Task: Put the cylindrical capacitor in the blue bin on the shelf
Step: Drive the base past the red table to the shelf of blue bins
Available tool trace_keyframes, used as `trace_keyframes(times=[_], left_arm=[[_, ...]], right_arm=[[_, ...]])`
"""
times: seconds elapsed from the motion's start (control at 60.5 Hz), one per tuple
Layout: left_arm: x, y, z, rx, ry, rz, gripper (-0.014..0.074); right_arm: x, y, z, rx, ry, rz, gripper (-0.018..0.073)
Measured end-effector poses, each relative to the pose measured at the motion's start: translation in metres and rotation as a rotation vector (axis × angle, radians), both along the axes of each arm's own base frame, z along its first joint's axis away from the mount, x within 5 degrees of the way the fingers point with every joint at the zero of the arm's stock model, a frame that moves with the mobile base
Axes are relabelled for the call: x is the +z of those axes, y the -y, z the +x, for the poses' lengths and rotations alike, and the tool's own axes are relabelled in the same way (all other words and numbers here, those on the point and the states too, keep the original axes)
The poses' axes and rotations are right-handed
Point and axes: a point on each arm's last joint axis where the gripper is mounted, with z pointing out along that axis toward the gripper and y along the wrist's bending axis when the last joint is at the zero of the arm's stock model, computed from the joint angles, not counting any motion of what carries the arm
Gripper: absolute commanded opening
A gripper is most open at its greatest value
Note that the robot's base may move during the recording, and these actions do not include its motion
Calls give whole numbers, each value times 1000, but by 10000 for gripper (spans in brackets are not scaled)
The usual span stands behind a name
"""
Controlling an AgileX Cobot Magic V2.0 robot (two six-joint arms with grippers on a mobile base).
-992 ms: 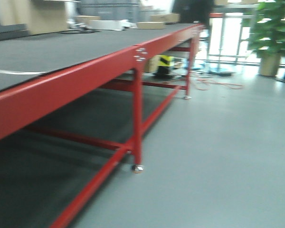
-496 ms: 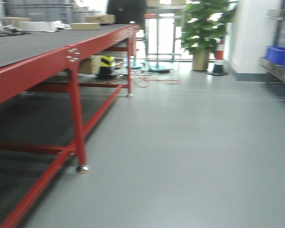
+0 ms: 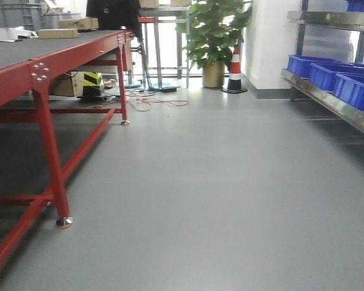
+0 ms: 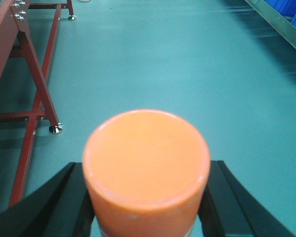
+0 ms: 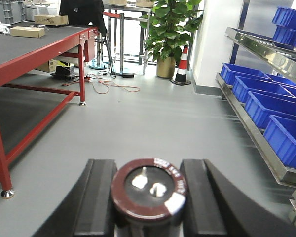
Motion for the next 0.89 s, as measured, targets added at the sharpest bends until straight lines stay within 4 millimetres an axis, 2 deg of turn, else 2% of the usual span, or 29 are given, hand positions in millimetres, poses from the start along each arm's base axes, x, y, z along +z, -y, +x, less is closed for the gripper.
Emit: trace_keyframes(times=[0.893], left_arm=[[0, 0, -1, 0, 1, 0, -111]], right_arm=[[0, 0, 0, 0, 4, 1, -99]])
